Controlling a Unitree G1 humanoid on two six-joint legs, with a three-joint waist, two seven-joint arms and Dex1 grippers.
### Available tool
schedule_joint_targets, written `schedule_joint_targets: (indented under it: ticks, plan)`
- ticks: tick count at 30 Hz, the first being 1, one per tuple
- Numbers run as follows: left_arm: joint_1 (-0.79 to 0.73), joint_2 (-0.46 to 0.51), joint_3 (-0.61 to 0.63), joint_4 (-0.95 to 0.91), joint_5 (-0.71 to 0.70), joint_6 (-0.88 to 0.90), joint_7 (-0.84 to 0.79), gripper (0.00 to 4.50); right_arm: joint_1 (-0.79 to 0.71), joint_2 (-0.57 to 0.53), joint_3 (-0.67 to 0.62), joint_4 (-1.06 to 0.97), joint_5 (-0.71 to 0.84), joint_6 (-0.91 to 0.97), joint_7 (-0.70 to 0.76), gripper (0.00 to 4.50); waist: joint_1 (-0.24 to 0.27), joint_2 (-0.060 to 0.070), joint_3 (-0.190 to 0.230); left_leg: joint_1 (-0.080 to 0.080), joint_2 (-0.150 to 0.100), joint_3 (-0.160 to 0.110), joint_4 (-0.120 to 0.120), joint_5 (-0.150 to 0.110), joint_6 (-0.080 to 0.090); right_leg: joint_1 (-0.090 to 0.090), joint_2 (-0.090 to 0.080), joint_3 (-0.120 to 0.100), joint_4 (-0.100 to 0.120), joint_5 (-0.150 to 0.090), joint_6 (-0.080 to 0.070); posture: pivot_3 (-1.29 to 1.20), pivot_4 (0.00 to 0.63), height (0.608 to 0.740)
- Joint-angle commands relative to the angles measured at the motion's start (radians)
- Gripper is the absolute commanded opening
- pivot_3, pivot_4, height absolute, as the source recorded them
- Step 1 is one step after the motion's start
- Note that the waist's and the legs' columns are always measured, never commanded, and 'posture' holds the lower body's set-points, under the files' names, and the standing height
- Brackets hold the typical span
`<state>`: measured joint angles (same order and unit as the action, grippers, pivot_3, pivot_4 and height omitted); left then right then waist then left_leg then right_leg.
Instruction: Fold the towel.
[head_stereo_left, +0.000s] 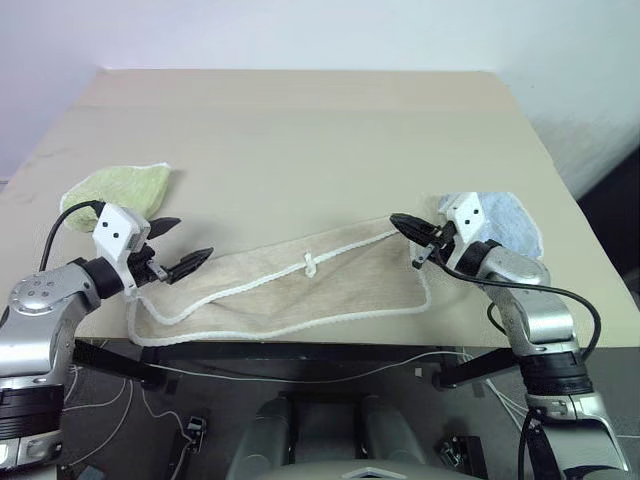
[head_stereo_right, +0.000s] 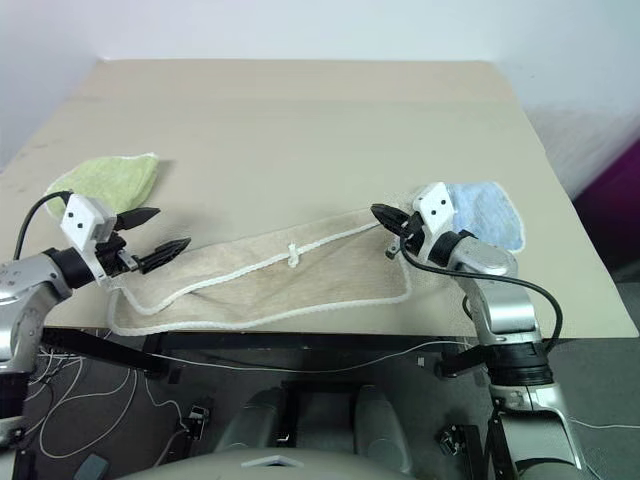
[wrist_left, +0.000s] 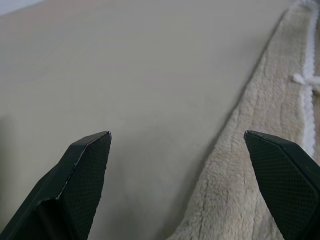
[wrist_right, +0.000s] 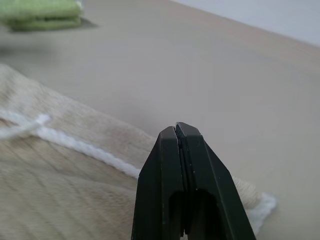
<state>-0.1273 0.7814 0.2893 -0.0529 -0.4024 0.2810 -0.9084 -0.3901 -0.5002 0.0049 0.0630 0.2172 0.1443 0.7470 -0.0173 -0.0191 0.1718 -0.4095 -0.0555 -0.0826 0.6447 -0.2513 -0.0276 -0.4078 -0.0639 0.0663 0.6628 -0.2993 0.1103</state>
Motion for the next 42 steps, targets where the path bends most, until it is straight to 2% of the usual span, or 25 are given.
schedule_joint_targets:
  ticks: [1,3,6,18,35,38,42]
  plan:
    - [0.026,0.027,0.029,-0.052,-0.014,-0.016,-0.03,4.46,-0.033,-0.04,0.024,0.063,-0.079,-0.119,0.018,0.0,0.001,0.0,0.0,0.0,0.0,0.0,0.0,0.0,0.0,0.0,0.0,0.0,0.0,0.0,0.0,0.0,0.15,0.74]
    - [0.049,0.043,0.038,-0.071,-0.023,-0.016,-0.054,4.46,-0.058,-0.048,0.036,0.11,-0.107,-0.159,0.019,0.0,0.001,0.0,0.0,0.0,0.0,0.0,0.0,0.0,0.0,0.0,0.0,0.0,0.0,0.0,0.0,0.0,0.15,0.74]
    - [0.078,0.068,0.054,-0.073,-0.018,-0.028,-0.082,4.5,-0.116,-0.064,0.056,0.218,-0.175,-0.236,0.004,0.61,-0.002,0.0,0.0,0.0,0.0,0.0,0.0,0.0,0.0,0.0,0.0,0.0,0.0,0.0,0.0,0.0,0.15,0.74]
    - [0.129,0.074,0.084,-0.11,-0.024,-0.034,-0.095,4.5,-0.249,-0.187,0.173,0.542,-0.45,-0.65,-0.06,4.46,-0.002,0.001,0.001,0.0,0.0,0.001,0.0,0.0,0.0,0.0,0.0,0.0,0.0,0.0,0.0,0.0,0.15,0.74]
    - [0.135,0.083,0.081,-0.095,-0.037,-0.028,-0.129,4.5,-0.368,-0.206,0.259,0.733,-0.631,-0.859,-0.21,4.46,-0.004,0.001,0.001,0.001,0.0,0.001,0.0,0.0,0.0,0.001,0.001,0.0,0.0,0.0,0.0,0.0,0.15,0.74]
    - [0.143,0.083,0.085,-0.103,-0.039,-0.025,-0.129,4.5,-0.378,-0.203,0.275,0.754,-0.649,-0.877,-0.217,3.9,-0.004,0.001,0.001,0.001,0.0,0.001,0.0,0.0,0.0,0.001,0.001,0.0,0.0,0.0,0.0,0.0,0.15,0.74]
    - [0.158,0.086,0.098,-0.113,-0.044,-0.022,-0.134,4.5,-0.386,-0.199,0.287,0.77,-0.655,-0.886,-0.22,2.51,-0.005,0.001,0.001,0.001,0.0,0.001,0.0,0.0,0.0,0.001,0.001,0.0,0.0,0.0,0.0,0.0,0.15,0.74]
